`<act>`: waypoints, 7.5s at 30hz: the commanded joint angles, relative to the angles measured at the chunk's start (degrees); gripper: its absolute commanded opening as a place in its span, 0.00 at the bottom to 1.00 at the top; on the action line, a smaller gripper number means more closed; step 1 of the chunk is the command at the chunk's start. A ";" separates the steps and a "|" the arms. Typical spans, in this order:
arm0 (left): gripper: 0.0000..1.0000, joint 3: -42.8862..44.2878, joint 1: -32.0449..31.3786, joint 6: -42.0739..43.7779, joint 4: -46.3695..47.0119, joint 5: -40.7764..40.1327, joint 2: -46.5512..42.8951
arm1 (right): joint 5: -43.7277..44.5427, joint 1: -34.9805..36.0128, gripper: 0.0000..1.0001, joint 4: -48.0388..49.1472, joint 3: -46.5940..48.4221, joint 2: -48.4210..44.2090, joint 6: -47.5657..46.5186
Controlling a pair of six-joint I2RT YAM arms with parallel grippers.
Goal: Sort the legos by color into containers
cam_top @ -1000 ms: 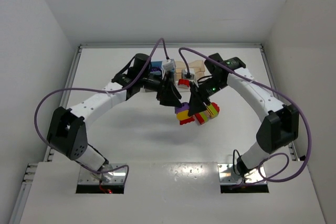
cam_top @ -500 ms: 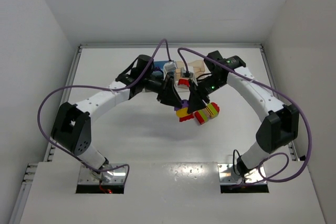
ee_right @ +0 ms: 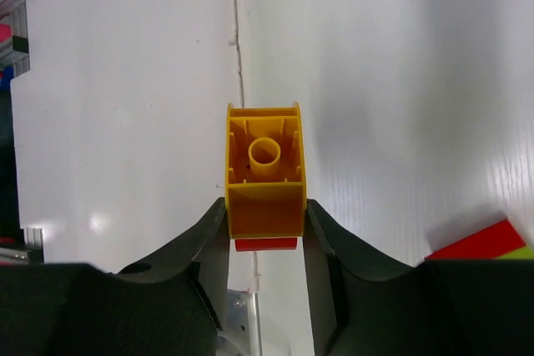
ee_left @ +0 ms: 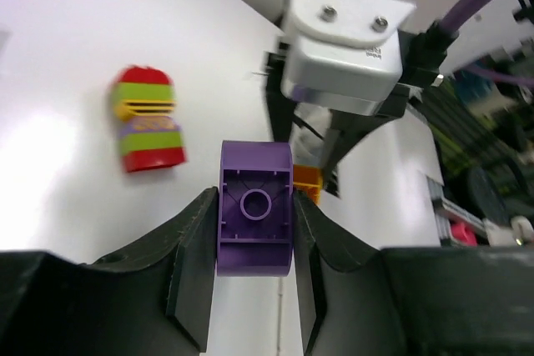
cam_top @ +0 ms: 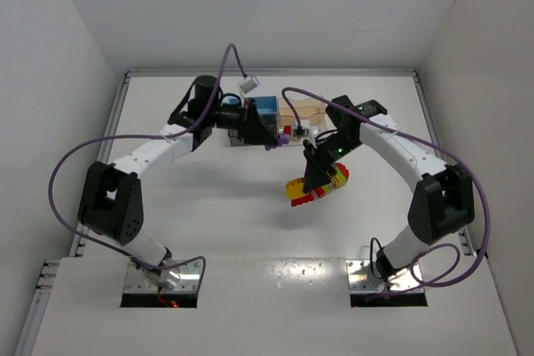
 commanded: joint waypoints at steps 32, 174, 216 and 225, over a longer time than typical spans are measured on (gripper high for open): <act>0.34 41.59 7.90 20.83 -18.87 -51.74 35.27 | -0.05 -13.71 0.00 0.34 11.74 2.91 2.53; 0.68 28.14 -10.99 4.47 2.66 -51.65 33.08 | 30.98 -27.69 0.74 33.56 -0.20 -11.76 38.22; 0.77 -2.36 22.58 -2.29 4.16 -9.55 -1.73 | 30.61 -3.08 0.78 15.27 -6.44 9.94 -45.27; 0.77 -2.36 23.81 -1.15 4.16 -8.94 -1.20 | 33.08 -2.03 0.81 17.48 -7.77 12.58 -46.34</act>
